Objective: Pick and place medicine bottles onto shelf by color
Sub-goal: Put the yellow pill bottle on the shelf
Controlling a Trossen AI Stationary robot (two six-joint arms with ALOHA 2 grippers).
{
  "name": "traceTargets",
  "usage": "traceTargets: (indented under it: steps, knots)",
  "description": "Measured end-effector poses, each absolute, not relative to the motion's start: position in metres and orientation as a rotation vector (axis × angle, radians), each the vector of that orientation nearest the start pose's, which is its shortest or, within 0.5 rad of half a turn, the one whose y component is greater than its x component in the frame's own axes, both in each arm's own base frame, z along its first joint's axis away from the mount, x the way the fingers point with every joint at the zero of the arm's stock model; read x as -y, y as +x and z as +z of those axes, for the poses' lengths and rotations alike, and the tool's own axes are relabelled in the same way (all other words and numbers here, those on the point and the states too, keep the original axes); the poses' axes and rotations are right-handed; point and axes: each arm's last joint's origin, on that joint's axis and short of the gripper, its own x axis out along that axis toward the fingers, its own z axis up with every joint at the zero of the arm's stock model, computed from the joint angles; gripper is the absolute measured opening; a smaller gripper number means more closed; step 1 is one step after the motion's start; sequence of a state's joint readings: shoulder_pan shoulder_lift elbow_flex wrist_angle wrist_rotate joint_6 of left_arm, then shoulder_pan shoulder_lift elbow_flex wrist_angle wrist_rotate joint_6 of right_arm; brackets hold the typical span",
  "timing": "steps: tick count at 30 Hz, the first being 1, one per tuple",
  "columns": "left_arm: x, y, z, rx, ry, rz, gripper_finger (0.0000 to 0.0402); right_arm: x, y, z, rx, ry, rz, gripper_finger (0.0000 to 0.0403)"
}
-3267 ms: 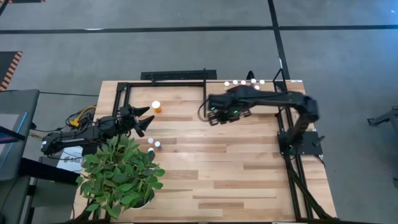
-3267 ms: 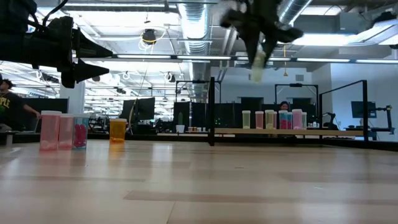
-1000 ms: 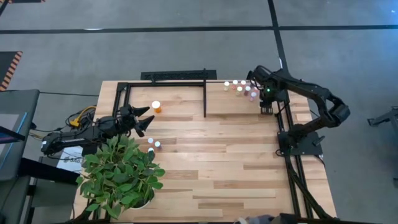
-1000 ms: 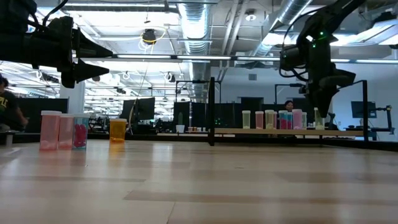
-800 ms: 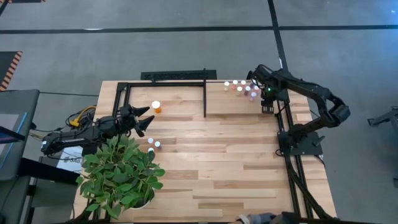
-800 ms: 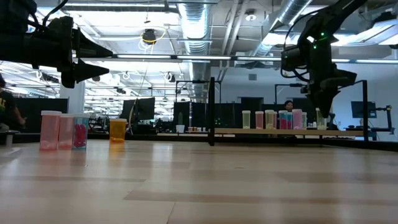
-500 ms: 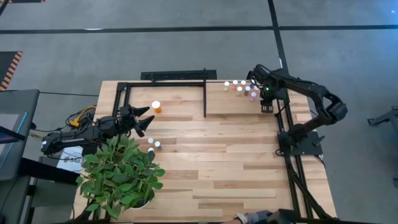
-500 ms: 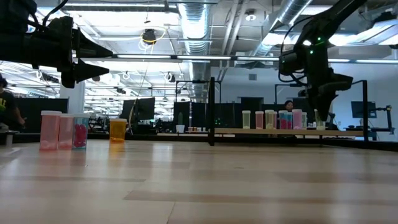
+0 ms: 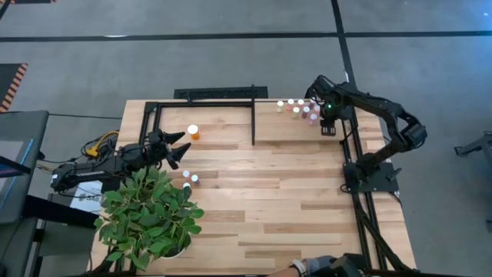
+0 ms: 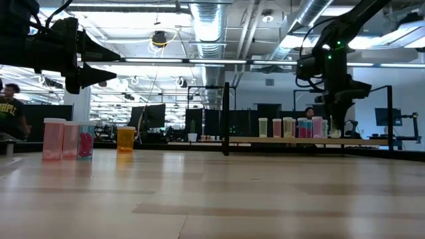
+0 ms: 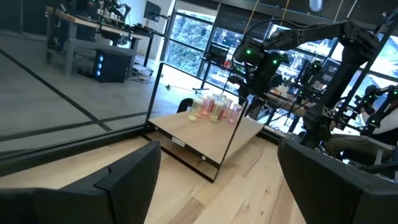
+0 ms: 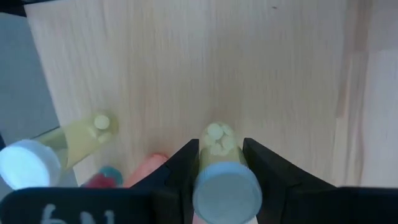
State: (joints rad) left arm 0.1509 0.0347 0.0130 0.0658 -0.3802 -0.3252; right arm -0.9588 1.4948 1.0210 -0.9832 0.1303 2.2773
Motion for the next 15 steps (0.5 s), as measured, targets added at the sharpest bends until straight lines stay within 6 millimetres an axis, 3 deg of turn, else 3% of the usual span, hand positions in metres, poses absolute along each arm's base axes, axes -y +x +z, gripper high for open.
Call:
traceTargets:
  steps: [15]
  knots:
    - [-0.0252,0.0942,0.1714,0.130,-0.323,0.520,0.0312,0.2116,0.1440,0.2126,-0.260,-2.222,2.309,0.0179]
